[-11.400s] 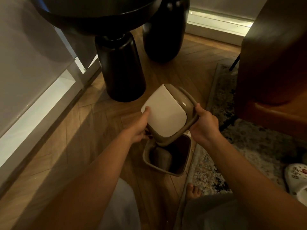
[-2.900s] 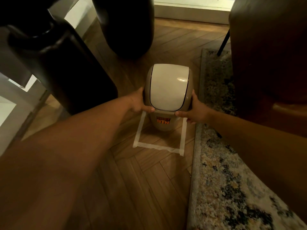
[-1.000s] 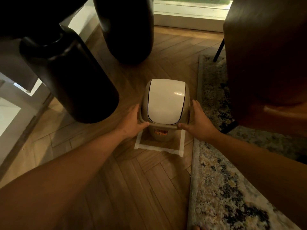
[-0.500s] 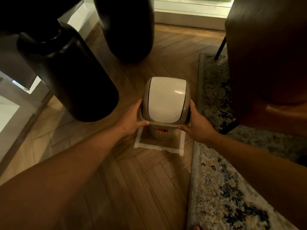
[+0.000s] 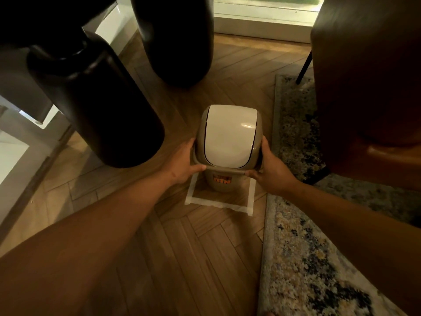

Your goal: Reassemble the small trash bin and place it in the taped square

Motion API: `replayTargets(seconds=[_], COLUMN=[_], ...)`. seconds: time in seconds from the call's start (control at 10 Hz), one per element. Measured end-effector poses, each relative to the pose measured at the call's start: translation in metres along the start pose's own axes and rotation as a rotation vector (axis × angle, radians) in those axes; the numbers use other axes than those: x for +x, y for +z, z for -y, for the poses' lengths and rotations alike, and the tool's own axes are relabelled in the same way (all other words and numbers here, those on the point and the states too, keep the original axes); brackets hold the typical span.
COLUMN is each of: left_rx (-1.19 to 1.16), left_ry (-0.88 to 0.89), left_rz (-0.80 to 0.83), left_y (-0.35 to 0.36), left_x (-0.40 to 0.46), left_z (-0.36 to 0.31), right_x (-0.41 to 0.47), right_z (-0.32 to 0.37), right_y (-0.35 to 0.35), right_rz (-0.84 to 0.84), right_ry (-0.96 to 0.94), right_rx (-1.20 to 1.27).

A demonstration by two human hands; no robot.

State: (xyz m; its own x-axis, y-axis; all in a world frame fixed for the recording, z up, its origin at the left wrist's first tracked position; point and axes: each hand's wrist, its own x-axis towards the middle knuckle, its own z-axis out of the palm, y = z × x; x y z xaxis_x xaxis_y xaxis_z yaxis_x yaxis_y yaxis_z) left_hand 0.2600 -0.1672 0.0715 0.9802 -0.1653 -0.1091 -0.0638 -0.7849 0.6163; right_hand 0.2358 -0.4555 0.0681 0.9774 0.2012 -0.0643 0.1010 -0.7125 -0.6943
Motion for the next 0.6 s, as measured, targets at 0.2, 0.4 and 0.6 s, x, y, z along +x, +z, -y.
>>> replayTargets(seconds=[0.2,0.4,0.6], left_rx=[-0.004,-0.021,0.097], left_ry=[0.016,-0.014,-0.032], left_rz=[-0.007,0.006,-0.019], left_y=[0.002,-0.005,-0.056], left_x=[0.0,-0.015,-0.042], left_z=[0.0,-0.005,-0.033], right_x=[0.002,0.002,-0.013], right_z=[-0.004,0.013,0.069], right_y=[0.002,-0.014,-0.046], right_rz=[-0.016,-0.041,-0.047], right_ry=[0.016,-0.009,-0.109], right_rx=[-0.003,0.08,-0.006])
